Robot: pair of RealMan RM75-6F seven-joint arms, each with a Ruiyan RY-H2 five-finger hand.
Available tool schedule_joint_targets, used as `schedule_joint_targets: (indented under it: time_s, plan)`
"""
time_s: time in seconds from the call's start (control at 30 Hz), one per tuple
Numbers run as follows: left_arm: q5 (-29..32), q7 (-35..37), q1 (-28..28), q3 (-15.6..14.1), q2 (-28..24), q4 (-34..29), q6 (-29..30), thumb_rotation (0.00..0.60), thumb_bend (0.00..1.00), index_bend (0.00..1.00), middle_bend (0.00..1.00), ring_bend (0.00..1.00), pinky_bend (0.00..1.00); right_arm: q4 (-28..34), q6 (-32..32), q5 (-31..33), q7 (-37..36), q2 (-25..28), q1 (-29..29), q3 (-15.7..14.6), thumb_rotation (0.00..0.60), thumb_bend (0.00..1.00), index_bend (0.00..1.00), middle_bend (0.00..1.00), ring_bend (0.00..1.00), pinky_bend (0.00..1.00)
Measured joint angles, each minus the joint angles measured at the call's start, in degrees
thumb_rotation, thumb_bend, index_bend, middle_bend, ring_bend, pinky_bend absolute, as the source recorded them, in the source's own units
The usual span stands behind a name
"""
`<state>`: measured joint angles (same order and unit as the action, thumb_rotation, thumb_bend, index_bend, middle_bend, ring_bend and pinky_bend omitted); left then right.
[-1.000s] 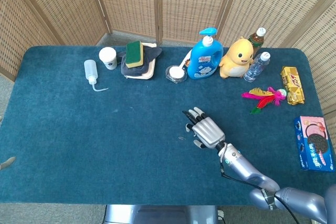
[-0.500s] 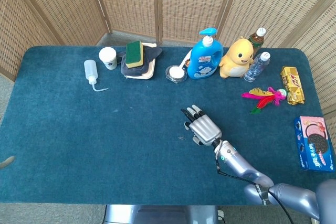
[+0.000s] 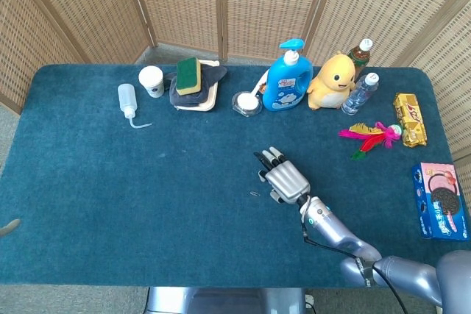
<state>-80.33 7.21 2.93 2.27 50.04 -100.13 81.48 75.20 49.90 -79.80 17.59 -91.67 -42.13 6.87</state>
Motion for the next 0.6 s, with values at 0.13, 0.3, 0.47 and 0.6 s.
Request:
schedule_joint_targets:
  time_s: [0.13,0.3,0.47,0.6]
  plan:
    - [-0.1,-0.1,0.0,-0.1,0.0,0.0,-0.1,0.600,0.22,0.00,0.00,0.00,0.00,-1.4,0.8,-0.5,-0.5,-0.8,-0.1,-0.1,0.600,0.34,0.42,0.00,0.00,0.03]
    - [0.1,-0.2,0.1,0.0,0.1,0.0,-0.3,0.600,0.22,0.00,0.00,0.00,0.00,-3.2,1.4,-1.1,-1.1,-1.6,-0.3,-0.3,0.600,0.34,0.41,0.00,0.00,0.03]
    - [0.3,-0.2,0.2,0.0,0.1,0.0,-0.6,0.600,0.22,0.00,0.00,0.00,0.00,-4.2,1.9,-1.2,-2.2,-2.1,-0.4,-0.3,0.600,0.34,0.41,0.00,0.00,0.04]
    - [0.3,-0.1,0.2,0.0,0.1,0.0,-0.6,0.600,0.22,0.00,0.00,0.00,0.00,-4.9,2.8,-1.4,-2.3,-2.5,-0.4,-0.1,0.600,0.35,0.42,0.00,0.00,0.05]
